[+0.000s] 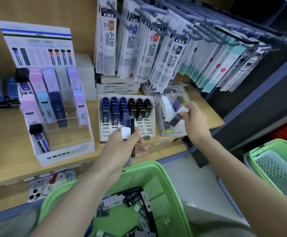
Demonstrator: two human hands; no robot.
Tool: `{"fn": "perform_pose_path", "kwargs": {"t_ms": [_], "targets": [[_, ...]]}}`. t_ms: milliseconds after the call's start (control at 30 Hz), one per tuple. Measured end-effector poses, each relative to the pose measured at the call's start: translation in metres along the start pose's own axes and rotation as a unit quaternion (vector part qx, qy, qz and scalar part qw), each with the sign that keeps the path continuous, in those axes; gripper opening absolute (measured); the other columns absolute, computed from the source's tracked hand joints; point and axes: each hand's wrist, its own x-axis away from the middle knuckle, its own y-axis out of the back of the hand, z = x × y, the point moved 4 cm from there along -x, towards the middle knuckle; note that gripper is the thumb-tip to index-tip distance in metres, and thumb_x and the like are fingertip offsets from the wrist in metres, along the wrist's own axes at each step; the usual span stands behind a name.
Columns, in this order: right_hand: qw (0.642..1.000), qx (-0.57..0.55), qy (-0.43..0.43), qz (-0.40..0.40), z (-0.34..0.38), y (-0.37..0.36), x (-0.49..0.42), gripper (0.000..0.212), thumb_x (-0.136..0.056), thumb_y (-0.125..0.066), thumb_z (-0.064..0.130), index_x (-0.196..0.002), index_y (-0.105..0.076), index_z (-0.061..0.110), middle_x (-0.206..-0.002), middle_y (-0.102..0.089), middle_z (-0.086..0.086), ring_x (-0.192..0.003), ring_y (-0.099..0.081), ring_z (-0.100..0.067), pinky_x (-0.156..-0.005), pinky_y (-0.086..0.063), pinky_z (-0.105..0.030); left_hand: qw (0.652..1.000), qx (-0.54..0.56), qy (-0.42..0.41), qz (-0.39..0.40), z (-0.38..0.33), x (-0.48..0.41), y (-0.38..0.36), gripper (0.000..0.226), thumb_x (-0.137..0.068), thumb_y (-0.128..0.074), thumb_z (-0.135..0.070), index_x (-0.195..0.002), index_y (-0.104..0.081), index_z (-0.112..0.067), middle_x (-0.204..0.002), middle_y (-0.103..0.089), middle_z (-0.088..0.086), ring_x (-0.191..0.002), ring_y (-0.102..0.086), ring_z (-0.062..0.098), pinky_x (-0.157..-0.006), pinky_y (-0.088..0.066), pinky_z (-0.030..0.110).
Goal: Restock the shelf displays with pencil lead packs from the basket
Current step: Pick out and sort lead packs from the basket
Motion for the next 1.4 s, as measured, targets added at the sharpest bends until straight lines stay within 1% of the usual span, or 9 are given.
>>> {"fn": "perform_pose_path", "kwargs": {"t_ms": [133,333,533,700,833,967,1133,1300,1400], "targets": [[0.999,-0.017,0.013,0.032,-0.003,-0.011,0.010,0.014,-0.095,-0.050,0.009,-0.108,-0.048,0.014,-0.095,-0.054,0.000,-0.084,-0.051,-0.017,-0.064,-0.039,-0.027,1.000,-0.009,0.005,-0.002,0.003,-0.002,-0.004,0.007,-0.093,-0.056,-0.018,-0.095,-0.059,-0.012,-0.076,-0.060,0.007,-0.062,-0.065,0.015,-0.060,-0.059,0.027],[0.999,-0.033,0.021,-0.016,-0.007,-0.024,0.009,0.013,-0.090,-0.058,0.004,-0.101,-0.062,0.010,-0.105,-0.052,-0.003,-0.076,-0.051,0.001,-0.064,-0.039,0.000,1.000,-0.004,0.013,0.005,0.010,-0.004,-0.006,0.009,-0.093,-0.056,-0.017,-0.100,-0.060,-0.011,-0.076,-0.063,0.007,-0.062,-0.066,0.015,-0.060,-0.059,0.028],[0.999,-0.014,0.008,-0.028,-0.003,-0.026,0.010,0.018,-0.091,-0.059,0.010,-0.108,-0.058,0.014,-0.110,-0.050,0.003,-0.089,-0.050,-0.007,-0.079,-0.046,-0.025,0.999,-0.020,0.025,0.023,0.011,-0.002,-0.008,0.020,-0.094,-0.054,-0.019,-0.109,-0.054,-0.006,-0.088,-0.070,0.012,-0.065,-0.067,0.020,-0.062,-0.060,0.032],[0.995,-0.075,0.007,-0.060,0.013,-0.017,0.027,0.017,-0.096,-0.051,0.017,-0.111,-0.056,0.015,-0.105,-0.050,0.006,-0.079,-0.050,-0.004,-0.068,-0.041,-0.011,0.997,-0.076,0.026,0.012,0.011,-0.001,-0.010,0.023,-0.094,-0.051,-0.029,-0.105,-0.054,-0.010,-0.070,-0.066,0.001,-0.045,-0.052,0.007,-0.045,-0.048,0.019],[0.977,-0.183,-0.032,0.102,0.035,-0.024,0.043,0.016,-0.095,-0.052,0.025,-0.102,-0.062,0.014,-0.079,-0.055,0.011,-0.070,-0.052,-0.003,-0.070,-0.047,-0.020,0.993,-0.112,0.043,0.021,0.013,0.003,-0.010,0.036,-0.095,-0.046,-0.038,-0.104,-0.057,-0.005,-0.049,-0.060,-0.009,-0.040,-0.049,0.006,-0.038,-0.039,0.015],[0.944,-0.234,-0.048,0.226,0.051,-0.030,0.065,0.014,-0.094,-0.054,0.027,-0.096,-0.062,0.015,-0.081,-0.061,0.003,-0.066,-0.057,-0.005,-0.060,-0.048,-0.014,0.994,-0.098,0.038,0.024,0.013,0.005,-0.010,0.031,-0.094,-0.048,-0.037,-0.099,-0.059,-0.009,-0.062,-0.065,-0.001,-0.045,-0.054,0.007,-0.043,-0.045,0.018],[0.912,-0.310,-0.068,0.259,0.062,-0.032,0.075,0.007,-0.090,-0.061,0.020,-0.085,-0.062,0.016,-0.074,-0.062,0.001,-0.058,-0.058,-0.003,-0.057,-0.048,-0.014,0.994,-0.104,0.027,0.031,0.015,0.009,-0.010,0.029,-0.094,-0.048,-0.034,-0.103,-0.058,-0.009,-0.084,-0.064,0.008,-0.048,-0.056,0.006,-0.045,-0.047,0.018],[0.912,-0.334,-0.093,0.218,0.062,-0.025,0.072,0.013,-0.085,-0.067,0.019,-0.079,-0.061,0.009,-0.062,-0.058,0.001,-0.048,-0.054,-0.001,-0.053,-0.048,-0.013,0.995,-0.084,0.031,0.034,0.018,0.011,-0.008,0.028,-0.094,-0.047,-0.030,-0.101,-0.061,-0.007,-0.081,-0.067,0.009,-0.053,-0.061,0.010,-0.047,-0.052,0.023],[0.906,-0.357,-0.098,0.206,0.063,-0.022,0.070,0.013,-0.086,-0.065,0.016,-0.083,-0.059,0.006,-0.064,-0.058,-0.003,-0.048,-0.055,-0.002,-0.053,-0.050,-0.014,0.993,-0.118,0.020,0.001,0.017,0.011,-0.001,0.028,-0.093,-0.051,-0.033,-0.100,-0.061,-0.008,-0.069,-0.067,0.006,-0.043,-0.054,0.008,-0.042,-0.042,0.021]]}}
